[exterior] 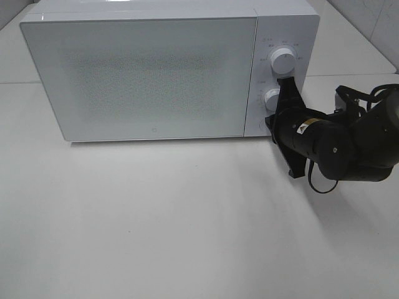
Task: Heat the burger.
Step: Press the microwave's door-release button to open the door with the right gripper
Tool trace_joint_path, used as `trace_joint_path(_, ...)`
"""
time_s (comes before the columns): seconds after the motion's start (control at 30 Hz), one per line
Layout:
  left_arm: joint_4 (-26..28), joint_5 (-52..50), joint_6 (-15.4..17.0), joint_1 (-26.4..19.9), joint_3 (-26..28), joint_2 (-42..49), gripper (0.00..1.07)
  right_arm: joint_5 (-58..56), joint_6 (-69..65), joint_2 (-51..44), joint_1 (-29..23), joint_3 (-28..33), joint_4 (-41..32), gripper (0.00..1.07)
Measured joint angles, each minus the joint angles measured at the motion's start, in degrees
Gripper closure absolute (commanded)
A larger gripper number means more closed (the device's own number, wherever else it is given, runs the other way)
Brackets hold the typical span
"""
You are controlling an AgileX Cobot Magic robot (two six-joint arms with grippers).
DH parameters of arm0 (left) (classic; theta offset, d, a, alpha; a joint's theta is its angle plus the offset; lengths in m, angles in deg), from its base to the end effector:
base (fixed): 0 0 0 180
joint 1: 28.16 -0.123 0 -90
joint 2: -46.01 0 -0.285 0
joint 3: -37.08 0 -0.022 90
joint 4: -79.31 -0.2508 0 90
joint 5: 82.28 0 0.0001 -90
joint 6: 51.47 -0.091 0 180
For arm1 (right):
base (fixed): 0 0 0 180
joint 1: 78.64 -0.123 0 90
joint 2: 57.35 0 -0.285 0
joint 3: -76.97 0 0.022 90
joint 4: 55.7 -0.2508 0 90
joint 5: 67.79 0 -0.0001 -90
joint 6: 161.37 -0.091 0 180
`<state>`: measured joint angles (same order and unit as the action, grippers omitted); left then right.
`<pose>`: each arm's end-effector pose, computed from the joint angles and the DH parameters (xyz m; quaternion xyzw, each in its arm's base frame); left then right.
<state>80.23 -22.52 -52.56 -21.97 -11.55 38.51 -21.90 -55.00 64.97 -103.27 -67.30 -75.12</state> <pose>-0.0049 -0.0007 0.2784 0.0541 0.8458 -0.0316 0.5298 0.3248 0.1250 0.1036 0.4893 0.6759 0.3930 0.3864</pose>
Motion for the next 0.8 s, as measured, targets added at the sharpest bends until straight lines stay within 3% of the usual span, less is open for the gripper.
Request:
trace_joint_path(0.33,0.0,0.0,0.0,0.0,0.0,0.0,1.07,-5.27,7.68,0.0,0.0,-2.98,-6.99,1.07)
trace_joint_path(0.8,0.0,0.0,0.0,0.0,0.0,0.0,1.07,-4.07,7.79,3.15,0.0,-4.3,-7.33,1.07)
